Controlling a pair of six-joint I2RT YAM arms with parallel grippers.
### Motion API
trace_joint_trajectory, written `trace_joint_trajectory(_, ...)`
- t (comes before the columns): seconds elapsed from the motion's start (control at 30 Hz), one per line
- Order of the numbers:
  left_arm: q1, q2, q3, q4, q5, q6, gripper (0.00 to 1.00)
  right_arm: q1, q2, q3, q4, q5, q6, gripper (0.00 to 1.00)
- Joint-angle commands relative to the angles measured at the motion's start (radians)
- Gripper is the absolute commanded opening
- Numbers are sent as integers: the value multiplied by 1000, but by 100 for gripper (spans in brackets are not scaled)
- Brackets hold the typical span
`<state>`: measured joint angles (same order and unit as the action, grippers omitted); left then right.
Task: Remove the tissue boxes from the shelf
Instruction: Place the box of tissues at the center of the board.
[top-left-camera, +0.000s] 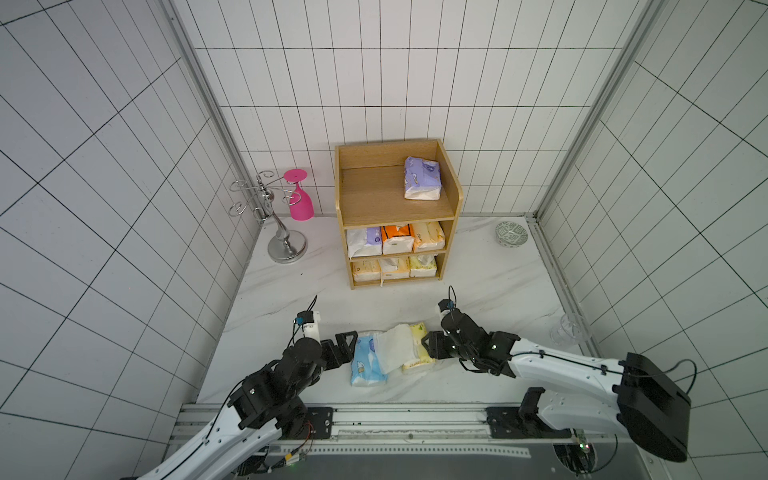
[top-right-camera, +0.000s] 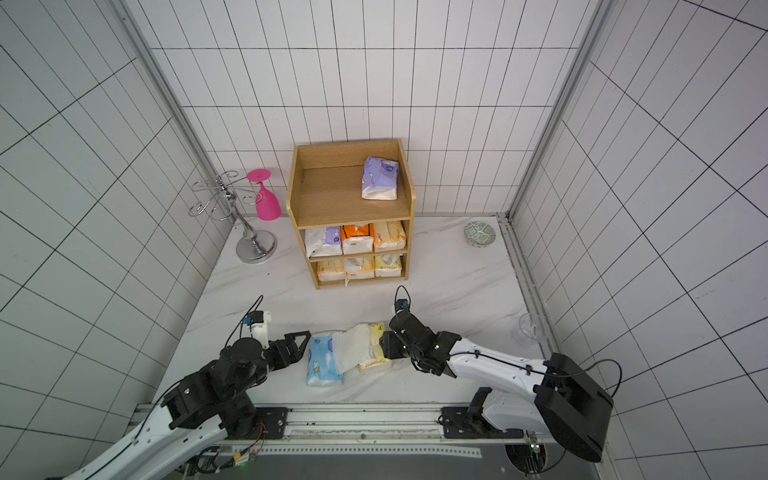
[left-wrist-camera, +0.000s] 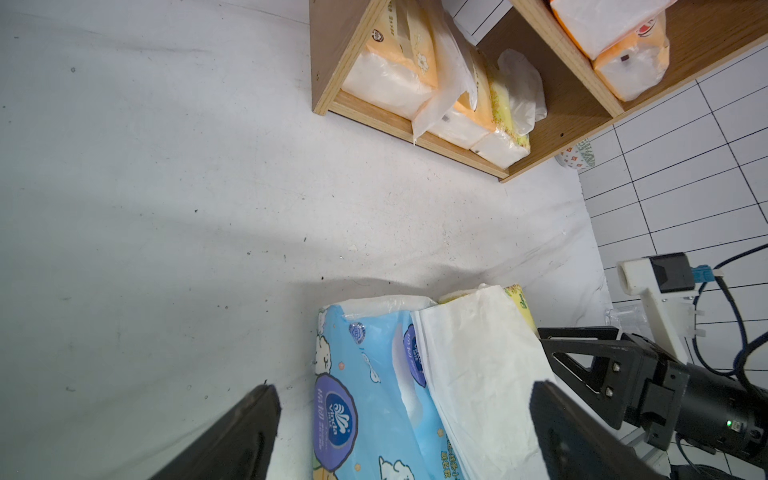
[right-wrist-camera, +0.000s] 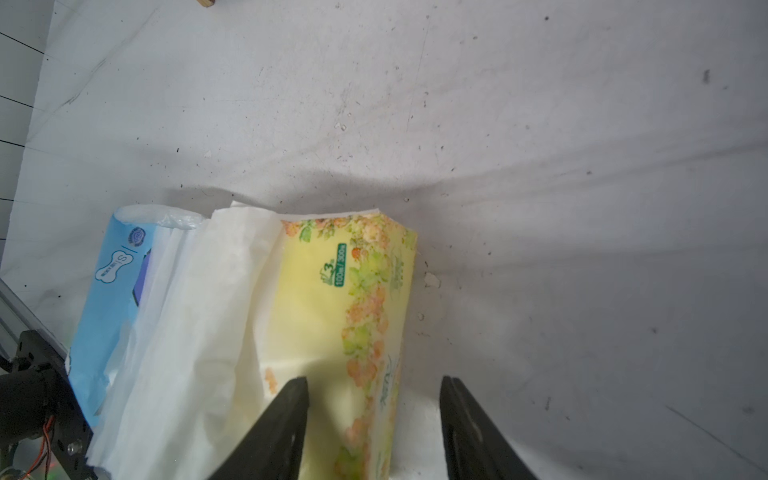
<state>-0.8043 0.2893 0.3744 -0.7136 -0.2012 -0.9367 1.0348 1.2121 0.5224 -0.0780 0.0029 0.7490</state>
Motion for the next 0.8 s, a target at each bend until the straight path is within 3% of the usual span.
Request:
trace_joint_trajectory(0.0, -4, -1, -15, 19, 20, -1, 98, 21, 36, -4, 129, -26, 45, 53)
trace_joint_trajectory(0.23, -3, 3, -24, 48, 35, -38, 98, 98, 100, 4, 178, -7, 129, 51)
trace_joint_trajectory(0.5, -10, 98, -40, 137, 60, -96, 97, 132, 89, -52, 313, -20, 202, 52)
trace_joint_trajectory(0.77, -24, 169, 21, 164, 1, -71, 97, 136, 56, -90, 378, -22, 232, 55)
